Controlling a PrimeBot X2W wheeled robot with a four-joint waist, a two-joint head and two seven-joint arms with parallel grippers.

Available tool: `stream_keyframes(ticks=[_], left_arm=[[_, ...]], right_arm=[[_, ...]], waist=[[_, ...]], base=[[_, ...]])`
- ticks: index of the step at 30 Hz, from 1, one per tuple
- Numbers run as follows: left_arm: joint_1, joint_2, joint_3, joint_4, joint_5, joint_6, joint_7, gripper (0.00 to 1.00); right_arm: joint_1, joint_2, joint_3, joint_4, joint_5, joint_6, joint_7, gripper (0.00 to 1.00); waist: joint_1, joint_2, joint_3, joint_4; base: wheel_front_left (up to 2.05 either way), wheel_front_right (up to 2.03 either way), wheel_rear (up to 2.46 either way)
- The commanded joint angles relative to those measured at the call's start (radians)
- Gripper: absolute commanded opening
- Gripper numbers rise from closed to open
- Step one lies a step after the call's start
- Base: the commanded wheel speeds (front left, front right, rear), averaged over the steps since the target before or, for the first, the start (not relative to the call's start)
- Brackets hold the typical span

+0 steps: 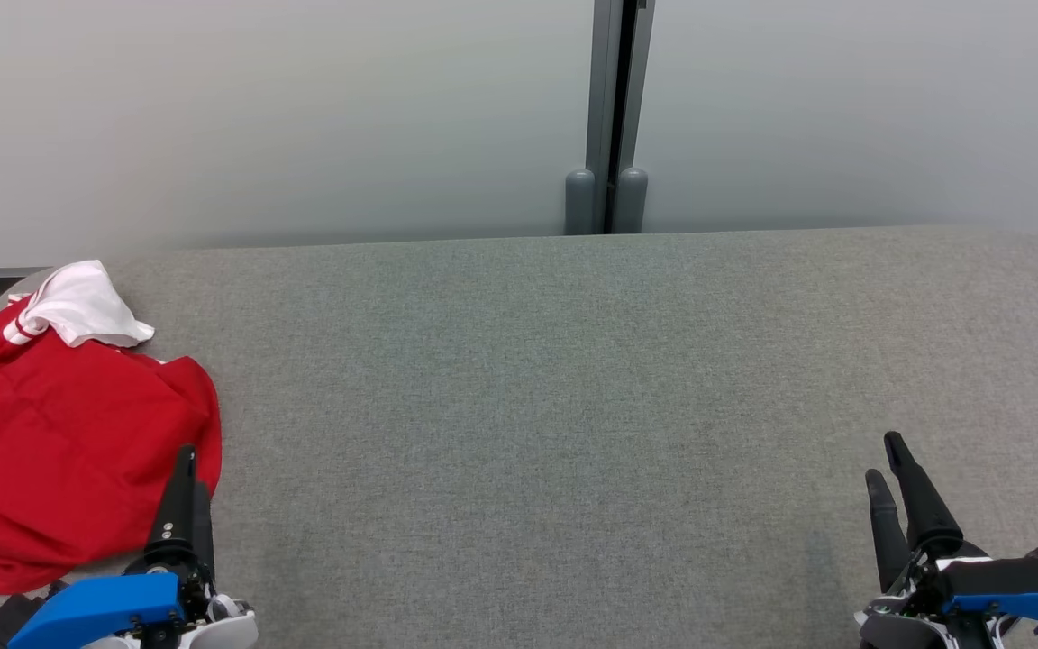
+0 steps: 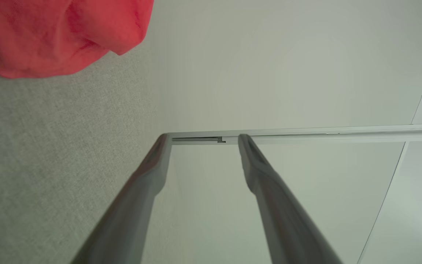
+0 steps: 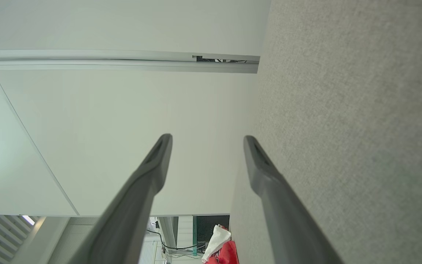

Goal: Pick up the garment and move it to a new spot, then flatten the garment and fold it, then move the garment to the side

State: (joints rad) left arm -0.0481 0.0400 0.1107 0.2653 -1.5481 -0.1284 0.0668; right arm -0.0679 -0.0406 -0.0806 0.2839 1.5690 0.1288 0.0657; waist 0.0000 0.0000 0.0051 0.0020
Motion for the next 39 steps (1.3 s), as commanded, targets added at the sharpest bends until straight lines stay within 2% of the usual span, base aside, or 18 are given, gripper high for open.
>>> stream_keyframes(ticks=[1, 12, 13, 15, 18, 39], left_arm=[[-0.032, 0.008, -0.004, -0.026, 0.030, 0.000, -0.012, 1.00], [-0.040, 0.009, 0.001, -0.057, 0.210, -0.001, -0.057, 1.00], [-0.043, 0.009, -0.003, -0.075, 0.313, 0.005, -0.078, 1.00], [-0.043, 0.009, -0.003, -0.075, 0.313, 0.005, -0.078, 1.00], [-0.043, 0.009, -0.012, -0.086, 0.402, 0.014, -0.093, 1.00], [-0.050, 0.013, -0.053, -0.093, 0.808, 0.046, -0.163, 1.00]], right_arm=[[-0.022, -0.003, 0.008, -0.022, -0.028, 0.000, -0.011, 1.00], [-0.031, -0.005, 0.032, -0.049, -0.179, 0.001, -0.056, 1.00], [-0.035, -0.005, 0.045, -0.063, -0.271, 0.001, -0.077, 1.00], [-0.035, -0.005, 0.045, -0.063, -0.271, 0.001, -0.077, 1.00], [-0.038, -0.006, 0.054, -0.073, -0.338, 0.001, -0.092, 1.00], [-0.045, -0.008, 0.093, -0.096, -0.669, 0.002, -0.161, 1.00]], waist=[[0.0000, 0.0000, 0.000, 0.000], [0.0000, 0.0000, 0.002, 0.003], [0.0000, 0.0000, 0.004, 0.004], [0.0000, 0.0000, 0.004, 0.004], [0.0000, 0.0000, 0.005, 0.004], [0.0000, 0.0000, 0.009, 0.008]], base=[[0.00, 0.00, 0.00], [0.00, 0.00, 0.00], [0.00, 0.00, 0.00], [0.00, 0.00, 0.00], [0.00, 0.00, 0.00], [0.00, 0.00, 0.00]])
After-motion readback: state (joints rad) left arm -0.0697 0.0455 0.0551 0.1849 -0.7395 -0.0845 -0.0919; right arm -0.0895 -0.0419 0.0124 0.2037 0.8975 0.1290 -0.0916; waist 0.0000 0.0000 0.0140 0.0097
